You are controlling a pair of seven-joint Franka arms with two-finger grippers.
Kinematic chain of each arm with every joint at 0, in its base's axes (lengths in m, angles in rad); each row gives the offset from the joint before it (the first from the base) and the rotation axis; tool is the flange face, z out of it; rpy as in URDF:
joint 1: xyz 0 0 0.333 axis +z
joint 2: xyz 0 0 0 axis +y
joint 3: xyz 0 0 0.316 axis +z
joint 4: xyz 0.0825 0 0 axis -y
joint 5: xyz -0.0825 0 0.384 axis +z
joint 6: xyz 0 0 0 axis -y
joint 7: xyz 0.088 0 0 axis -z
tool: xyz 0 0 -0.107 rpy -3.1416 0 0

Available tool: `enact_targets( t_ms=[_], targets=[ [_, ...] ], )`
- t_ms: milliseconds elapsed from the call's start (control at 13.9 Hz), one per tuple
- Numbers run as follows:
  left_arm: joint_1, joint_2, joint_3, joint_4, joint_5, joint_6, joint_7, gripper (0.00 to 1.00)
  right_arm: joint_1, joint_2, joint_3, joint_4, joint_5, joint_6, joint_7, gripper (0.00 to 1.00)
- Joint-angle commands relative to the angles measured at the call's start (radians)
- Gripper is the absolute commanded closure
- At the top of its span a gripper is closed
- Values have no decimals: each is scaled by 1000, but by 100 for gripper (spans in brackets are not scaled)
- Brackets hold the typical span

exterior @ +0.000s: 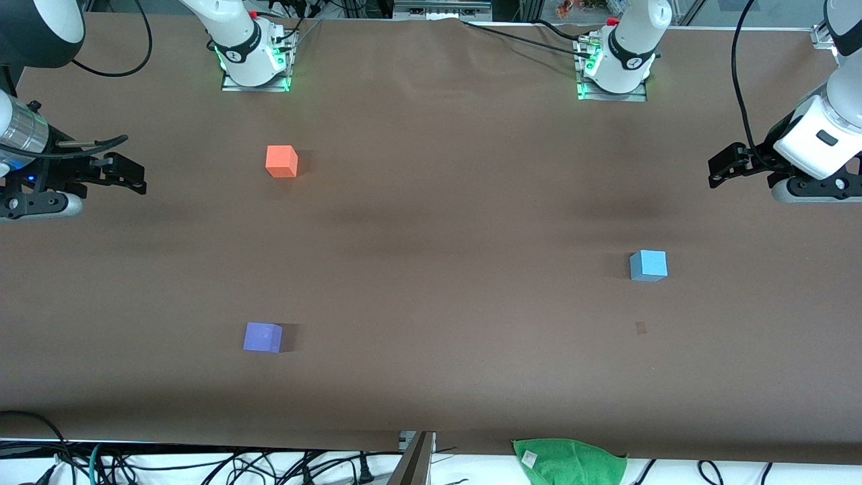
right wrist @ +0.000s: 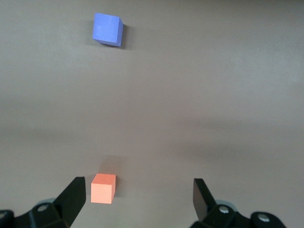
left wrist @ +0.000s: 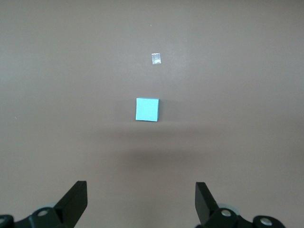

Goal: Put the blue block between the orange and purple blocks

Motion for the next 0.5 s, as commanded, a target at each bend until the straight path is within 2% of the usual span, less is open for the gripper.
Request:
enact_targets(
  t_ms=[0, 432],
  targets=[
    [-1, 17, -3, 37, 20, -22, 17, 0, 0, 5, -1, 10, 14, -1, 12, 0],
    [2, 17, -3, 32, 20, -24, 17, 0, 2, 5, 0, 11, 14, 1, 12, 0]
  ],
)
